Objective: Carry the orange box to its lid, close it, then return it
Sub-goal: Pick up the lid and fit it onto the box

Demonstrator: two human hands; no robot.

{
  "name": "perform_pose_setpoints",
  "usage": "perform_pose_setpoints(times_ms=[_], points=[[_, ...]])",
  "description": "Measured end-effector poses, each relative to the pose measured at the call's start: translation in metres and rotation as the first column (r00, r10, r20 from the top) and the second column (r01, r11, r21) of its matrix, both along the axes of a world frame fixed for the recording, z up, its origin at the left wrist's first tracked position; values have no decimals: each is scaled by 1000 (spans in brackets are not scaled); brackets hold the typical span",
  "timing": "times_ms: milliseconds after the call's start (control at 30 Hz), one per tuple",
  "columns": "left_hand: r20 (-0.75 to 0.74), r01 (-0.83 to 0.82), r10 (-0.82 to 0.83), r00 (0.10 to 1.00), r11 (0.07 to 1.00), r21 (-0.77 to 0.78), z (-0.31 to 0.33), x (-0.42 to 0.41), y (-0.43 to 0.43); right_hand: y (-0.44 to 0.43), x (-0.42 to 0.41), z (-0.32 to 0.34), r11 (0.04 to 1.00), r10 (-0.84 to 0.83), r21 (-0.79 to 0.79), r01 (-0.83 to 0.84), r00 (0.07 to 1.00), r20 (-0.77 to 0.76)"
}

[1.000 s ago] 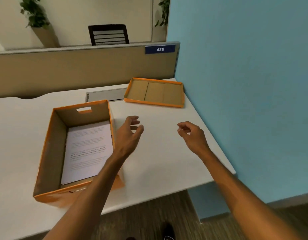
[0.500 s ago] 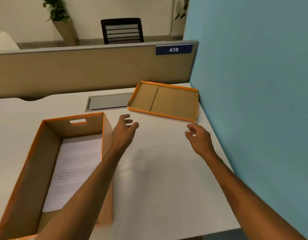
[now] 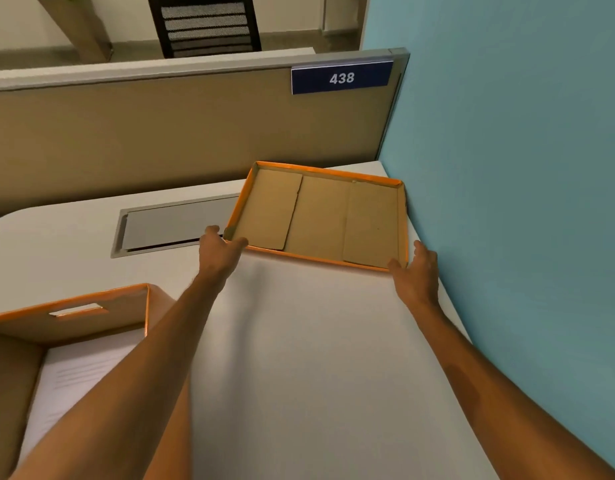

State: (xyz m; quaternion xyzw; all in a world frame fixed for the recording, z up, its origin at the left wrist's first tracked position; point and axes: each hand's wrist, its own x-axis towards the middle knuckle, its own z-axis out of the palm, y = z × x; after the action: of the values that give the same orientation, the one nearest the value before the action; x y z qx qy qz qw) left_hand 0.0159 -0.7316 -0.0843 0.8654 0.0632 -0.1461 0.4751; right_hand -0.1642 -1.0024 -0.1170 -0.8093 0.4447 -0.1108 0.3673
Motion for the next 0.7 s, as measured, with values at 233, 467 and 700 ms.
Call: perform_pose_setpoints(times_ms=[233,467,700], points=[[-89,-88,87,992,996,-12,-19,29,-14,-22,22,-19,988,-103,113,105,994,-26],[-63,-116,110,992,988,-98,-14,36,-12,-24,20,-10,974,-131,203,97,978,161],[-217,-156,17,976,748,-645,15,22,-2,-18,1,-2,870,-209,492,6,909,359]])
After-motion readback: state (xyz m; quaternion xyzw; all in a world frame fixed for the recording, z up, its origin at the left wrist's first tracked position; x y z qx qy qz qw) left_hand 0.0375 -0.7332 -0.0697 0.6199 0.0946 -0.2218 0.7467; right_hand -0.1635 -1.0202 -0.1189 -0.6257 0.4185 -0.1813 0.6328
